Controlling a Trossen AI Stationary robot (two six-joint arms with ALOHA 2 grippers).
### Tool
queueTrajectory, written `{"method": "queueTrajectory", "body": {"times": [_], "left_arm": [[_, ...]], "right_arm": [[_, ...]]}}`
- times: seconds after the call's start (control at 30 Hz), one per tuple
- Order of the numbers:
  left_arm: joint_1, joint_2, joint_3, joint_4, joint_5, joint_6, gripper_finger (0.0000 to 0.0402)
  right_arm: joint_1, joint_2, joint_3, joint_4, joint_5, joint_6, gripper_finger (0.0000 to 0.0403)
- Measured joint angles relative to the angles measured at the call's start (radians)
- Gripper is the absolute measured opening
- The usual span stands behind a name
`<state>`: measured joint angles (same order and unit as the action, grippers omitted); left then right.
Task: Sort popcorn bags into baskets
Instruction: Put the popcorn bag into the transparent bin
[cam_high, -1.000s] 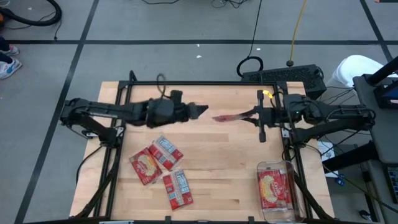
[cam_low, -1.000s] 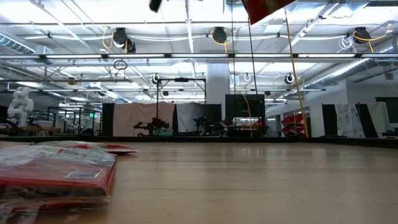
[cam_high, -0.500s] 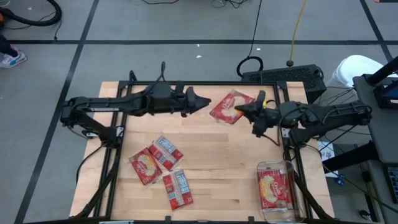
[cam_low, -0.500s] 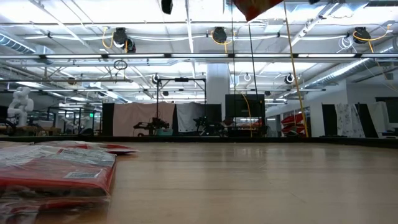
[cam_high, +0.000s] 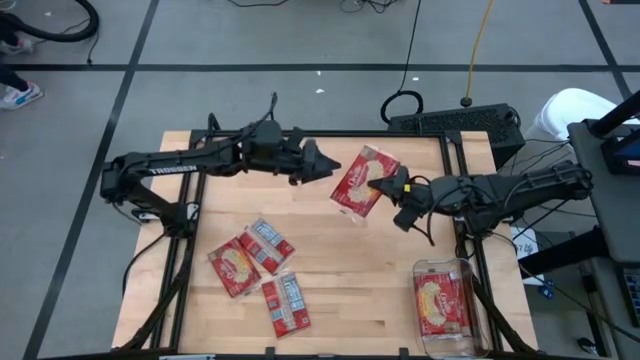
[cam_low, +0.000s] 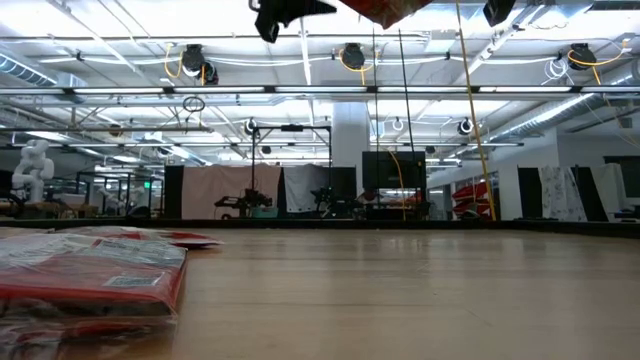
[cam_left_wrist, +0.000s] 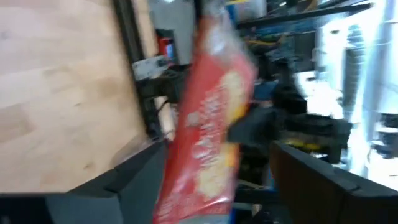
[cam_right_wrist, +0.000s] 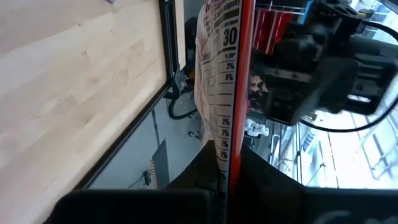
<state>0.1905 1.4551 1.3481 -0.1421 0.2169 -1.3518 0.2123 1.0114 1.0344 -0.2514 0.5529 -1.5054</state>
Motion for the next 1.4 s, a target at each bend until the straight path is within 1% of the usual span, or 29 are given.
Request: {"method": "queueTrajectory", "body": {"times": [0.1,0.2,0.3,0.37,0.47,0.53,0.63,0.73,0.77,0.8,0.87,0.97,1.07,1.17,1.23,1.37,1.4], "left_arm": [[-0.004,0.019,0.004,-0.002,0.025,0.012,0.031],[-0.013,0.05,-0.001,0.004,0.063,0.018,0.0313],[-0.029,0.09,-0.001,0.118,0.114,0.012,0.0301],[-0.033,0.114,0.001,0.202,0.133,0.005,0.0283],[-0.043,0.138,-0.001,0.278,0.142,0.032,0.0239],[-0.049,0.159,0.001,0.342,0.142,0.065,0.0196],[-0.049,0.164,0.0,0.354,0.161,0.1,0.0115],[-0.046,0.161,0.0,0.346,0.161,0.13,0.0032],[-0.041,0.162,0.0,0.34,0.165,0.138,0.0021],[-0.035,0.162,0.0,0.337,0.17,0.144,0.0019],[-0.022,0.162,0.0,0.333,0.185,0.148,0.0026],[0.007,0.161,0.0,0.33,0.229,0.168,0.0033],[0.032,0.161,0.0,0.308,0.264,0.212,0.0023],[0.058,0.161,0.0,0.278,0.309,0.252,0.0017],[0.075,0.161,0.0,0.26,0.328,0.28,0.0017],[0.1,0.144,0.0,0.181,0.368,0.346,0.0017],[0.1,0.136,0.0,0.156,0.377,0.371,0.0017]], "right_arm": [[0.0,-0.004,0.0,0.014,0.006,-0.009,0.0011],[0.0,-0.005,0.0,0.066,0.023,-0.028,0.0011],[-0.001,-0.005,0.0,0.093,0.025,-0.044,0.0011],[-0.001,-0.005,0.0,0.104,0.026,-0.048,0.0011],[-0.001,-0.004,0.0,0.095,0.052,-0.048,0.0011],[-0.001,-0.005,0.0,0.08,0.08,-0.034,0.0011],[-0.002,-0.005,0.001,0.081,0.121,0.058,0.0015],[0.0,-0.004,0.001,0.083,0.15,0.123,0.0033],[0.0,-0.004,0.001,0.081,0.153,0.141,0.0041],[0.0,-0.004,0.0,0.076,0.154,0.161,0.005],[0.001,-0.006,0.0,0.075,0.157,0.219,0.0069],[0.014,-0.017,0.0,0.074,0.164,0.336,0.0098],[0.036,-0.027,0.0,0.062,0.177,0.499,0.0128],[0.064,-0.043,0.0,-0.002,0.186,0.701,0.0156],[0.087,-0.055,0.0,-0.069,0.184,0.869,0.0172],[0.138,-0.077,0.0,-0.194,0.17,1.289,0.019],[0.148,-0.087,0.0,-0.218,0.148,1.397,0.0192]]}}
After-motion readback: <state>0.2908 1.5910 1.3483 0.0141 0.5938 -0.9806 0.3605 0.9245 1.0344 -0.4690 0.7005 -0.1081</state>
